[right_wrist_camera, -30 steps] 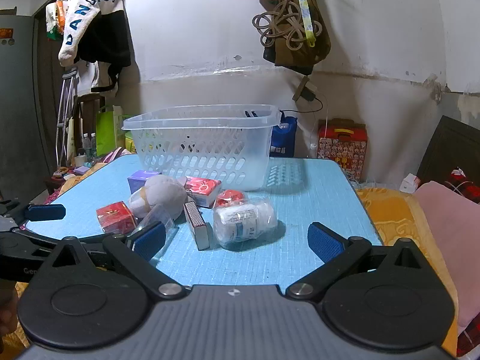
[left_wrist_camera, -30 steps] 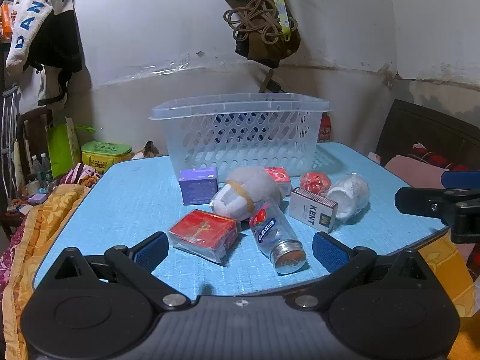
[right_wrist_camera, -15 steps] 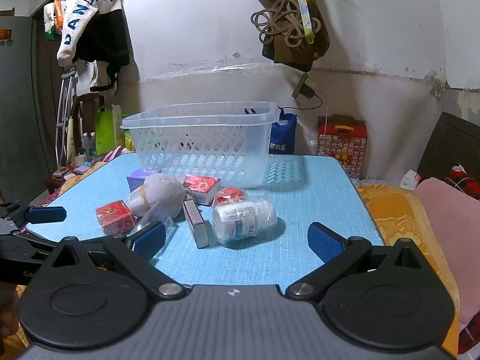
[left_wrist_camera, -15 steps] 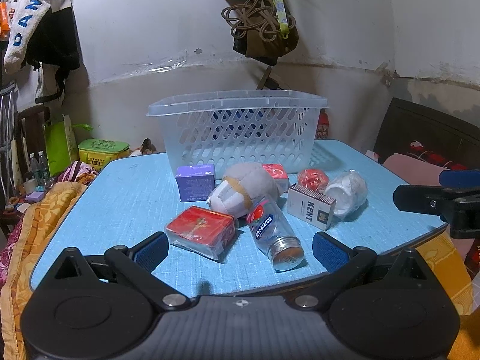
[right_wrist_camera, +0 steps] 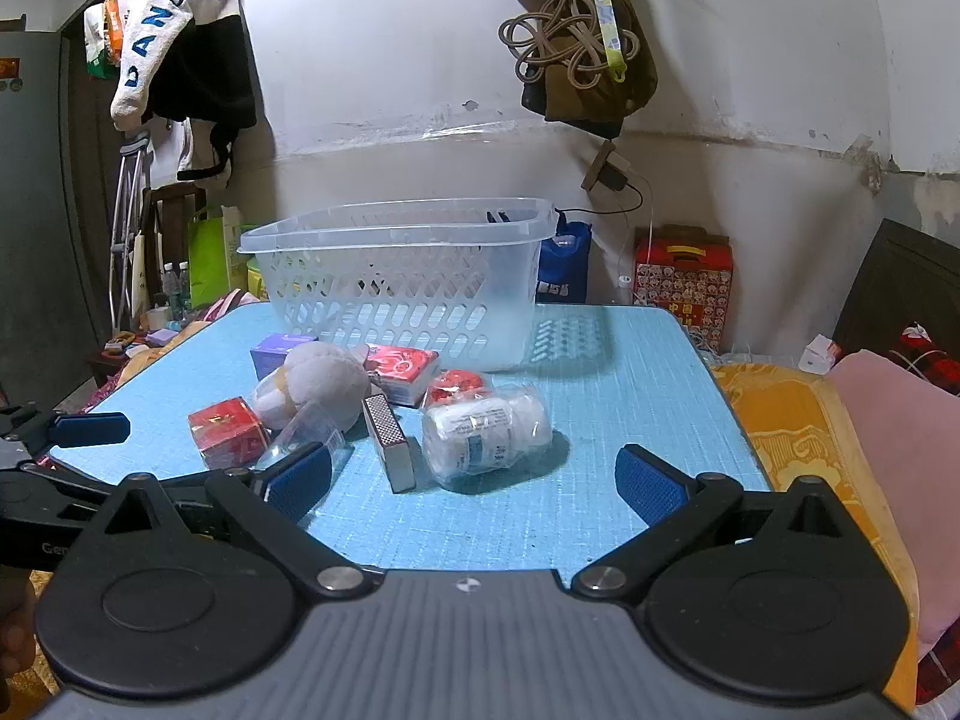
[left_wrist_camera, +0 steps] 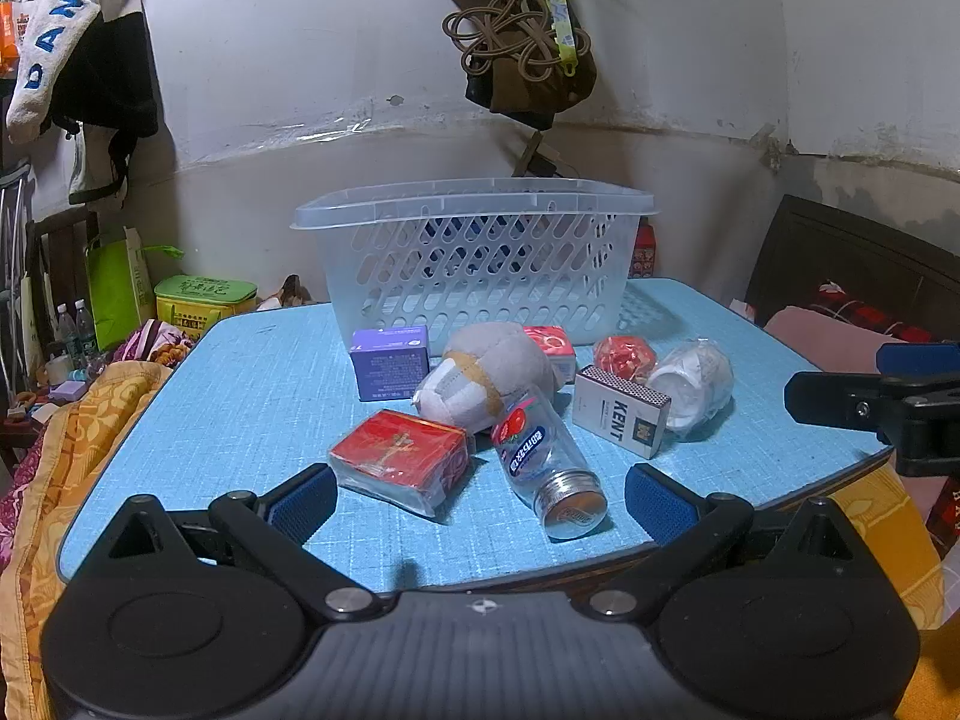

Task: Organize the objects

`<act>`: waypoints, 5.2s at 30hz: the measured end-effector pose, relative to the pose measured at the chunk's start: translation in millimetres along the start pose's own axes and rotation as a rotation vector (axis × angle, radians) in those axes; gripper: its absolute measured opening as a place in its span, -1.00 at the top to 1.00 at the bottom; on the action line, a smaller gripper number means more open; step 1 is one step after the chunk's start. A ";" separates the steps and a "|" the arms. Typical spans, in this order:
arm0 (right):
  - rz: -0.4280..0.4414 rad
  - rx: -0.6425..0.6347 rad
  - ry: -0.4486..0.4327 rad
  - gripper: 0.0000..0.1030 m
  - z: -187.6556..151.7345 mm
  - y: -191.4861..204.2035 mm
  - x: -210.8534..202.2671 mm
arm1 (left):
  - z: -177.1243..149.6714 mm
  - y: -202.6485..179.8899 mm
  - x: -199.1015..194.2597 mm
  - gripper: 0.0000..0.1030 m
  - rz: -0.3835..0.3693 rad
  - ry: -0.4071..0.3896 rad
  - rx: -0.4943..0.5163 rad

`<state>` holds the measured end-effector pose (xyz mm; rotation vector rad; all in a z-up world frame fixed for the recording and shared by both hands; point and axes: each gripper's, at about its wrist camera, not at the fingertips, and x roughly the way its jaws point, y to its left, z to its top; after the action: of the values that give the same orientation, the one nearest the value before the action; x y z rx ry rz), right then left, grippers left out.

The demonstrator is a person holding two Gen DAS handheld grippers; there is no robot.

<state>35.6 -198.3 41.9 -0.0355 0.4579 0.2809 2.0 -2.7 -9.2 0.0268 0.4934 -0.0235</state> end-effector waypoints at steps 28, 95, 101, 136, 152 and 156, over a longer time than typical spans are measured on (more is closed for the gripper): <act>-0.005 0.002 0.015 -1.00 0.2 -1.2 1.4 | -0.5 0.5 0.0 -1.00 -0.002 0.000 -0.001; 0.094 -0.049 -0.203 -0.97 2.1 -5.3 -9.9 | 14.8 14.3 -4.6 -0.93 -0.077 -0.006 0.053; 0.001 -0.143 -0.166 -1.00 39.6 -5.1 24.8 | 47.1 32.0 5.9 -0.91 -0.034 -0.012 0.198; 0.052 -0.076 0.094 -1.00 -11.9 -30.3 102.2 | 4.5 75.7 82.7 -0.92 -0.194 0.157 0.085; 0.119 -0.106 0.110 -0.51 2.3 -28.7 113.8 | 10.2 63.0 81.4 -0.50 -0.189 0.137 0.104; 0.132 -0.094 0.110 -0.48 6.0 -30.3 112.2 | 9.2 62.0 74.4 -0.28 -0.202 0.122 0.110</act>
<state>142.9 -197.7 -3.1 -0.1131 0.5570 0.4312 73.7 57.7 -35.1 0.0868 0.6146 -0.2477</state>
